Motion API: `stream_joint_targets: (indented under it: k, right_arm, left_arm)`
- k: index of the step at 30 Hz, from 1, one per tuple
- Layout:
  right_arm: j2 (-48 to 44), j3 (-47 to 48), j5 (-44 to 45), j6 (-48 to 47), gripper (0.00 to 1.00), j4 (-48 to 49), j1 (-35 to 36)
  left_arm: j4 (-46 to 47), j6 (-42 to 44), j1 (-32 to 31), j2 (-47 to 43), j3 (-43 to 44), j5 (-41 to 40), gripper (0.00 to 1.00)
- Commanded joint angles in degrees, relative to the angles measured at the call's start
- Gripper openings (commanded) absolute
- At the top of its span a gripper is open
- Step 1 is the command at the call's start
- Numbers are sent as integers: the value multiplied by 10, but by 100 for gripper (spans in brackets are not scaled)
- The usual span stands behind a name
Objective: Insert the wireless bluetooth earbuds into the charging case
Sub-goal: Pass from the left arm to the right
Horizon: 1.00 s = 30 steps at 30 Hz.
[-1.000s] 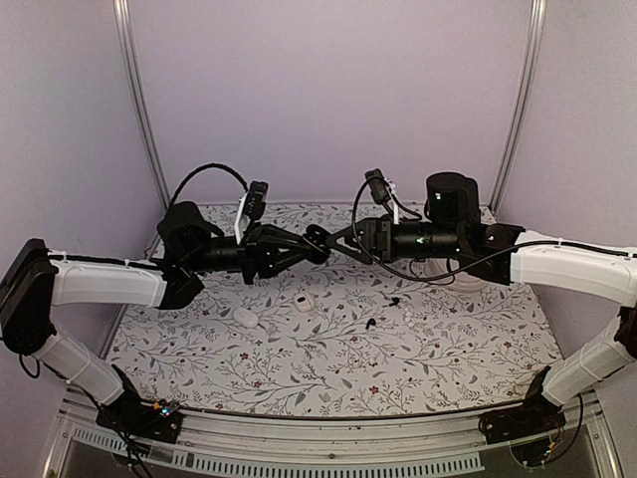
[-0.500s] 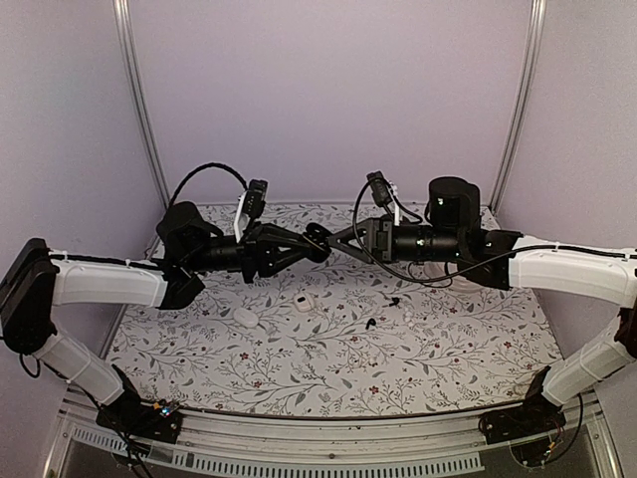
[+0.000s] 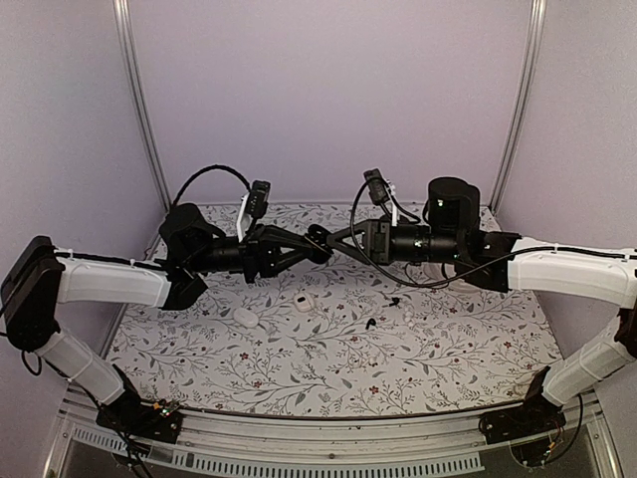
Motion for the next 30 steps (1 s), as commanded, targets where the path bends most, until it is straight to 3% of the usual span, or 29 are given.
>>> stream_joint_targets:
  k: [1, 10, 18, 24, 30]
  right_arm:
    - [8, 7, 1, -10, 36, 15, 4]
    - [11, 6, 1, -14, 30, 20, 6]
    - [11, 3, -1, -15, 11, 20, 6]
    - [7, 0, 0, -22, 5, 19, 6]
    - [-8, 5, 15, -56, 4, -6, 7]
  left_arm:
    - [25, -12, -7, 12, 9, 10, 0]
    - [37, -26, -7, 21, 12, 20, 0]
    - [35, -29, -7, 25, 12, 20, 0]
    - [29, -27, -7, 25, 13, 21, 0]
    - [-13, -3, -6, 14, 17, 36, 16]
